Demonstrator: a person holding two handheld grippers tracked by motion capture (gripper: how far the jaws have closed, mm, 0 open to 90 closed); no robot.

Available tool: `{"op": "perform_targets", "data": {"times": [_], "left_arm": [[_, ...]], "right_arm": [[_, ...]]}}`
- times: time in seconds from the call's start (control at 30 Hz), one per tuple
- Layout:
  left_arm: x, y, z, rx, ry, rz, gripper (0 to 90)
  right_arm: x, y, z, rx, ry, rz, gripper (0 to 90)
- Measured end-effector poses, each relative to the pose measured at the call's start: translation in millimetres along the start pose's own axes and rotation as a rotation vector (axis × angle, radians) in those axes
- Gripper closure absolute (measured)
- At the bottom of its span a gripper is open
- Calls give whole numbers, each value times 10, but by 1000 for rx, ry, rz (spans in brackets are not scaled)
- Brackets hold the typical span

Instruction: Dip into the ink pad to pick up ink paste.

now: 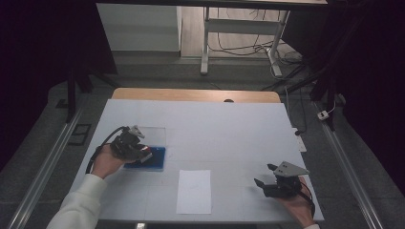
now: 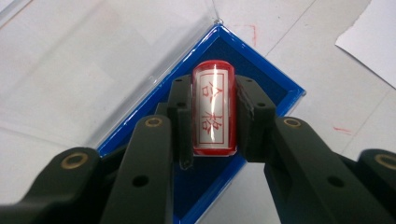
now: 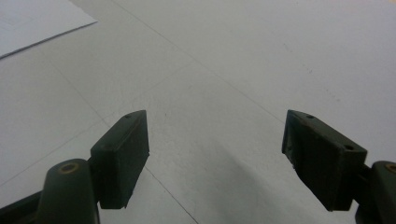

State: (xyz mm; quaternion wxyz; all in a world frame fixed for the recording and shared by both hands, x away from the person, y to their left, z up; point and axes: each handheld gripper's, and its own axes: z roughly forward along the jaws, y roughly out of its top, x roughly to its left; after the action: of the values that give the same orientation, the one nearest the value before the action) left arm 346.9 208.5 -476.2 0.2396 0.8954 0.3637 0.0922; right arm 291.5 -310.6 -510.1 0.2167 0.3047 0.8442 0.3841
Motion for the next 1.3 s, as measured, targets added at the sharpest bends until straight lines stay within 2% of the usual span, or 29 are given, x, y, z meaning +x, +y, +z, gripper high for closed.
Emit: {"op": "perform_targets", "data": {"times": [0.5,0.83,1.13,1.3], "left_arm": [[2,-10,61,19,-7,2,700],[-25,36,65,54,8,9,703],[-12,41,71,60,0,-6,704],[-66,43,106,72,31,5,706]], "right_arm": [[-3,-3,7,6,1,-2,226],[0,-2,10,10,1,0,226],[0,-3,16,15,0,1,226],[3,-2,20,22,-6,-7,226]]}}
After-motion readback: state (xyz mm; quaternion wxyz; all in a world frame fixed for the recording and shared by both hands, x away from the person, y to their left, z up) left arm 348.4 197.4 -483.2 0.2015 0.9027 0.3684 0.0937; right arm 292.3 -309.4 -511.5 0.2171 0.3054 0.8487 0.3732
